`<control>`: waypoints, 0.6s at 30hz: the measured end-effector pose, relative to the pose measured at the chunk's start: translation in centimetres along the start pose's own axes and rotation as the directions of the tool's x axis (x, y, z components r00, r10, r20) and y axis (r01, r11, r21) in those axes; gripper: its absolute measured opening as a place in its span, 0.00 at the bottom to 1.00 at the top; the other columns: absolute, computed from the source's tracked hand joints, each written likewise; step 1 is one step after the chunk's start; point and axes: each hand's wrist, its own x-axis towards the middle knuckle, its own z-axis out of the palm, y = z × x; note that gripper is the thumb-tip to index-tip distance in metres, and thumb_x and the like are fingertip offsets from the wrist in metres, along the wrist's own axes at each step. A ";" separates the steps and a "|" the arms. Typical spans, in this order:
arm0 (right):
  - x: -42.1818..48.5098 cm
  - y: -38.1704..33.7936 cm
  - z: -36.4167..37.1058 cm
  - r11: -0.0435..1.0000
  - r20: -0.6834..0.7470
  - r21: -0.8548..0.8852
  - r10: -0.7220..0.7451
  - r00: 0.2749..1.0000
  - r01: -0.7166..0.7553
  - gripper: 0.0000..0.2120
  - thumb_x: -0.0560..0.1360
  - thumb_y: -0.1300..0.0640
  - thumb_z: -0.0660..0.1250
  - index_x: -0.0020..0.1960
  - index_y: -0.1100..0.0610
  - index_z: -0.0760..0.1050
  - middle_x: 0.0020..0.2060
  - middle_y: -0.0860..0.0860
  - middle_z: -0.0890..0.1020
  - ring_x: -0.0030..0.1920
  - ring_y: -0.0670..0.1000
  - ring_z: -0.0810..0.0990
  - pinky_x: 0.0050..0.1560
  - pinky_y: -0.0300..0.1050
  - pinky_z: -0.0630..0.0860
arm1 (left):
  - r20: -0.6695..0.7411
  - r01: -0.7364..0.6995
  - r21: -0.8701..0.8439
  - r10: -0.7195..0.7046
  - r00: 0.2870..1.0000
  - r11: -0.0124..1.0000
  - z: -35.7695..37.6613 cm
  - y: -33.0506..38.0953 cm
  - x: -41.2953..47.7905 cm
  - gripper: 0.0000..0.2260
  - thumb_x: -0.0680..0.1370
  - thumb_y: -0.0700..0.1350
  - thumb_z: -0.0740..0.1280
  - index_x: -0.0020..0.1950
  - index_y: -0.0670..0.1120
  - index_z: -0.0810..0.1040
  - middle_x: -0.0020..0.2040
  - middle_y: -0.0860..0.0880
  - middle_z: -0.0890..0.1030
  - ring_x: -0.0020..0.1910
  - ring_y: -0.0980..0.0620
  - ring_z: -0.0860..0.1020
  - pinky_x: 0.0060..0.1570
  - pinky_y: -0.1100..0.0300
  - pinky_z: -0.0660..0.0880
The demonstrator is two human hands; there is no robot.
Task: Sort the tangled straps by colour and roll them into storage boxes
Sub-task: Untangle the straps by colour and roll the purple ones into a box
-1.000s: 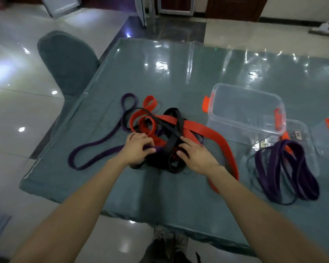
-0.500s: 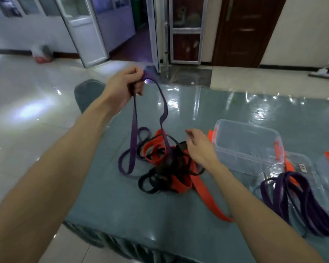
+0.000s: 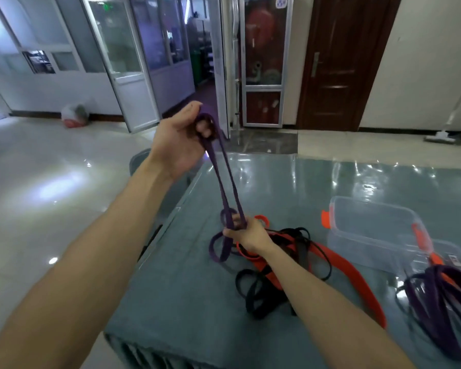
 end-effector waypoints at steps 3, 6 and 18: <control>0.8 -2.3 -0.9 0.950 0.157 -0.311 0.030 0.987 0.021 0.08 0.83 0.61 0.69 0.55 0.66 0.82 0.49 0.65 0.88 0.52 0.64 0.88 0.52 0.53 0.81 | -0.226 -0.079 -0.060 0.064 0.972 0.995 -6.8 2.2 -1.3 0.08 0.82 0.43 0.64 0.44 0.44 0.79 0.34 0.48 0.71 0.36 0.49 0.71 0.46 0.56 0.72; 3.2 -9.0 -6.0 0.922 0.058 -0.382 -0.037 0.998 0.056 0.05 0.83 0.63 0.64 0.53 0.56 0.78 0.43 0.57 0.82 0.42 0.56 0.83 0.44 0.51 0.80 | -0.599 0.234 0.462 0.106 0.794 0.856 -15.2 0.4 -3.2 0.09 0.84 0.39 0.63 0.50 0.43 0.82 0.40 0.46 0.83 0.46 0.43 0.81 0.49 0.53 0.75; 0.6 -18.8 -10.5 0.978 -0.034 -0.206 -0.043 0.998 0.035 0.14 0.85 0.59 0.58 0.44 0.57 0.78 0.32 0.50 0.74 0.35 0.50 0.71 0.45 0.53 0.68 | 0.020 0.280 0.835 -0.534 0.845 0.473 -8.0 -14.8 -5.1 0.46 0.69 0.69 0.81 0.82 0.52 0.71 0.76 0.58 0.76 0.75 0.59 0.73 0.77 0.56 0.69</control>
